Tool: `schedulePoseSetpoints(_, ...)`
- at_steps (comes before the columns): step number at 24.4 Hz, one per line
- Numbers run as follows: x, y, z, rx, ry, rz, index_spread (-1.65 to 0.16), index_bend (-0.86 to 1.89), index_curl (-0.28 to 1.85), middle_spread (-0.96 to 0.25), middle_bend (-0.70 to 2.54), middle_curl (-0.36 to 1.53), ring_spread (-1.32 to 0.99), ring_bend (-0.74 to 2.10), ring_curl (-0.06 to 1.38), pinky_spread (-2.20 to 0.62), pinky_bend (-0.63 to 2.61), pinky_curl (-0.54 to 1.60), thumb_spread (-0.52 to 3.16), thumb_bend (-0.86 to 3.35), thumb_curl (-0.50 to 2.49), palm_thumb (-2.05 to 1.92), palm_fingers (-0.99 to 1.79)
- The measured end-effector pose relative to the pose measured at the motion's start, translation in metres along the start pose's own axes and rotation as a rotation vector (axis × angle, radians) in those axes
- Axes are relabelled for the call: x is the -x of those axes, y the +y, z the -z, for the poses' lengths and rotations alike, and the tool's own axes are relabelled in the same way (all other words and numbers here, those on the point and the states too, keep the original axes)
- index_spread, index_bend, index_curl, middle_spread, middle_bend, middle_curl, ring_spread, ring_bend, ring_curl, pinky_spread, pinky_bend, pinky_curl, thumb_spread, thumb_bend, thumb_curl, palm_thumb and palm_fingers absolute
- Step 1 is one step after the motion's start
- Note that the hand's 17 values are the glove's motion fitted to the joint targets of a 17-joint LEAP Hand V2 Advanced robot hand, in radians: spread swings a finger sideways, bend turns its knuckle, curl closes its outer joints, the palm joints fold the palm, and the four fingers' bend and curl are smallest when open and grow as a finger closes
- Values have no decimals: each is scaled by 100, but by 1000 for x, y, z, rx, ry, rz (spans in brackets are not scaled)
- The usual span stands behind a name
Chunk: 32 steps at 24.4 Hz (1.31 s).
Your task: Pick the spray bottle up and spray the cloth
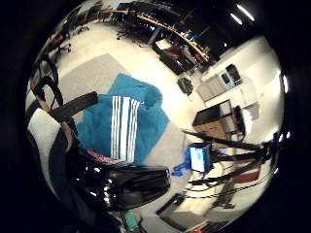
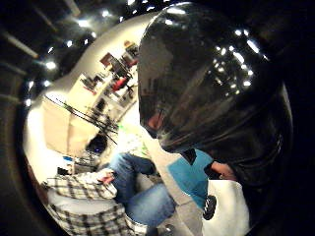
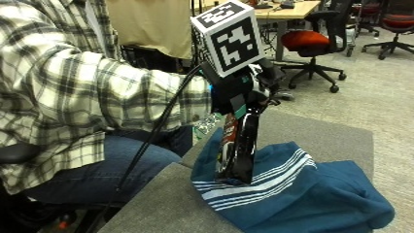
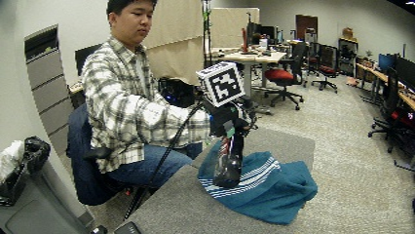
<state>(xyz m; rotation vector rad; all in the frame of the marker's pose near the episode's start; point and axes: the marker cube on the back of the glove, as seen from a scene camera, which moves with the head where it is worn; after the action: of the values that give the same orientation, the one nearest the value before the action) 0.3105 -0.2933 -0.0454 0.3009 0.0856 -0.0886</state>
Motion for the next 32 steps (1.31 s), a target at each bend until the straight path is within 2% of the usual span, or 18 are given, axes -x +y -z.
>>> schedulePoseSetpoints(9,-15,1,16,-106,-229,-151,-28,23,61,-16,54,51,-21,59,47,-21,49,43,26,-3,82,101,134)
schedulePoseSetpoints(16,-13,-3,22,-229,-537,-271,-28,23,61,-16,54,51,-21,60,47,-21,49,43,27,-3,82,101,134)
schedulePoseSetpoints(32,18,-29,8,-395,-839,-281,-28,23,61,-16,54,51,-21,60,47,-21,50,43,29,-3,82,101,134)
